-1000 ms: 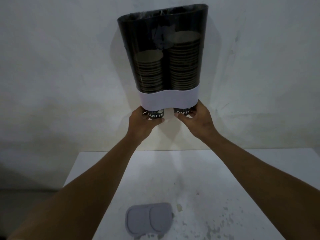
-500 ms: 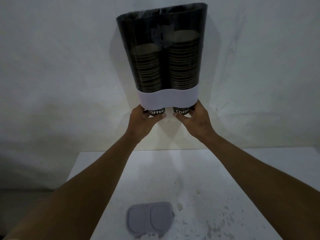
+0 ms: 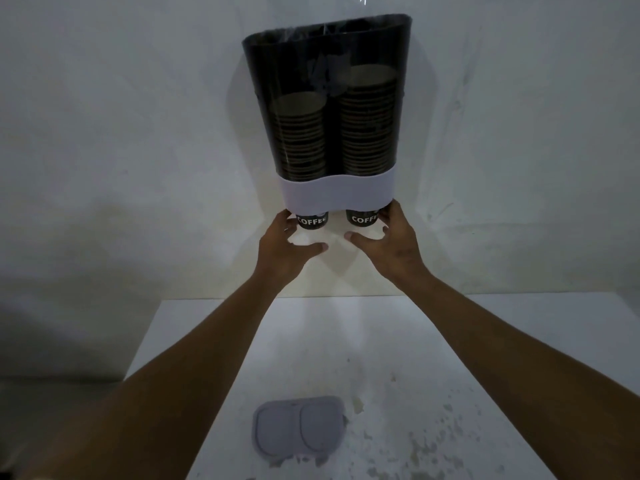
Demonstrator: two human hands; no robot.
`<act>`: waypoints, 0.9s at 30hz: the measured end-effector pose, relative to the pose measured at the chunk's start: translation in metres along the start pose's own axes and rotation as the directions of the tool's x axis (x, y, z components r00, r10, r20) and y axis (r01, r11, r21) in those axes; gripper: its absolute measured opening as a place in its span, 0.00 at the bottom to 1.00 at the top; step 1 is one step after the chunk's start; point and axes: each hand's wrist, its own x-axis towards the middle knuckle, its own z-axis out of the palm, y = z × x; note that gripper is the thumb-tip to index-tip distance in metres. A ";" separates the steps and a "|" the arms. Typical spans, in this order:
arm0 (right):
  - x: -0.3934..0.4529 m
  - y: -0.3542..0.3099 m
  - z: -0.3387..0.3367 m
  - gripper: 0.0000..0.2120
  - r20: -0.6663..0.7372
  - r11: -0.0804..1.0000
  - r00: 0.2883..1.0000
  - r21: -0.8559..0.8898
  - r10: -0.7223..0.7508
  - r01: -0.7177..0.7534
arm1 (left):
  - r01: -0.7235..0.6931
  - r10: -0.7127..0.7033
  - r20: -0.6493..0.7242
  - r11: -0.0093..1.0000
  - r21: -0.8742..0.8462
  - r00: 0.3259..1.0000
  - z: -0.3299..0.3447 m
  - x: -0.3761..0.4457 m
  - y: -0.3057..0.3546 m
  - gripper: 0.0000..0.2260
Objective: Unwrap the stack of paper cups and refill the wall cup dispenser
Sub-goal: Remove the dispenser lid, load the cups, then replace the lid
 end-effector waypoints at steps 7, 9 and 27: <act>-0.062 0.033 0.017 0.44 0.029 0.984 0.989 -0.107 0.143 -0.140 | 0.020 -0.031 0.057 0.983 0.184 0.998 -0.013 -0.058 -0.063 0.38; -0.088 0.047 0.025 0.41 0.119 0.973 0.984 -0.205 0.135 -0.109 | 0.014 -0.038 0.087 0.965 0.262 0.995 -0.016 -0.079 -0.087 0.36; -0.245 0.173 0.076 0.52 0.655 0.731 0.727 -0.597 0.205 0.331 | -0.295 -0.017 0.476 0.766 0.571 0.879 -0.023 -0.202 -0.253 0.54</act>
